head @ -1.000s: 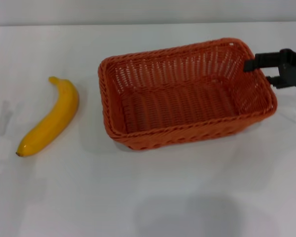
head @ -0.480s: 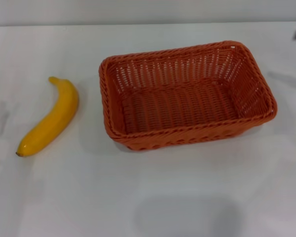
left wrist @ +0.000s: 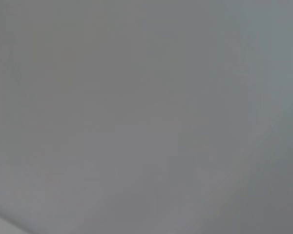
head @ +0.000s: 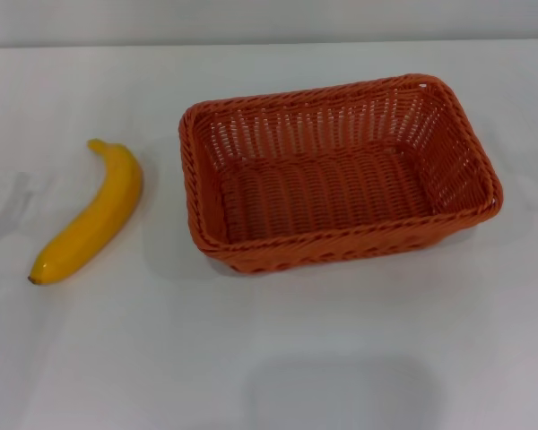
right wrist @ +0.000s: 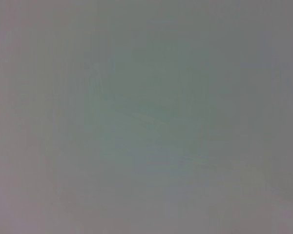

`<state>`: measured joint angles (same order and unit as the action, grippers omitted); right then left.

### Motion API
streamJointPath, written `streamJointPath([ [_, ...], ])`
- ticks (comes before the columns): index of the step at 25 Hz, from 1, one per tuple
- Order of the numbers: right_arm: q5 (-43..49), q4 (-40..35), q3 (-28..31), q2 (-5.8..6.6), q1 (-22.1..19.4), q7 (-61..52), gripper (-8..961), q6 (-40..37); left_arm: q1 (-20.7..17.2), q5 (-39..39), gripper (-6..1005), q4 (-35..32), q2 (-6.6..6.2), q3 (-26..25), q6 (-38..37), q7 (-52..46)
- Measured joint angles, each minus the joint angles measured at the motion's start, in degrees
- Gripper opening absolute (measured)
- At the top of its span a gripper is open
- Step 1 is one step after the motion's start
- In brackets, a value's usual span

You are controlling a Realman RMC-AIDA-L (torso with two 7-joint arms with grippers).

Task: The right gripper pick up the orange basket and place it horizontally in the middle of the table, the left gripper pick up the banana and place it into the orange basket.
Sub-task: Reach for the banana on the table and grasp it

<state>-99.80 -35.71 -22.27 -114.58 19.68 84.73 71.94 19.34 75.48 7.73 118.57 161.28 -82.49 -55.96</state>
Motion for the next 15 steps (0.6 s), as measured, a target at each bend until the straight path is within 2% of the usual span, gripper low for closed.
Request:
streamJointPath([
  [3, -9.1, 6.4, 0.0, -0.32, -0.8, 14.0, 842, 1.3, 2.3, -7.3, 855, 7.3, -0.56, 0.5, 0.1, -16.3],
  [4, -11.2, 8.3, 0.0, -0.32, -0.8, 18.3, 842, 2.0, 2.7, -8.8, 855, 8.5, -0.78, 0.8, 0.0, -18.5],
  [6, -15.5, 12.5, 0.1, -0.32, -0.6, 30.0, 842, 3.7, 4.7, -15.0, 855, 13.0, -2.17, 1.6, -0.7, -27.4],
  [12, -22.2, 22.4, 0.0, -0.51, 0.9, 58.6, 842, 6.0, 14.1, -40.4, 855, 25.2, -8.38, 1.8, -9.9, -46.0],
  [13, -22.6, 23.3, 0.0, -0.53, 1.3, 61.3, 842, 6.0, 15.7, -43.8, 855, 27.5, -9.13, 1.8, -11.8, -48.1],
  [15, -23.0, 24.3, 0.0, -0.58, 2.3, 63.7, 842, 5.2, 18.2, -49.5, 855, 31.6, -9.76, 1.8, -14.7, -51.6],
])
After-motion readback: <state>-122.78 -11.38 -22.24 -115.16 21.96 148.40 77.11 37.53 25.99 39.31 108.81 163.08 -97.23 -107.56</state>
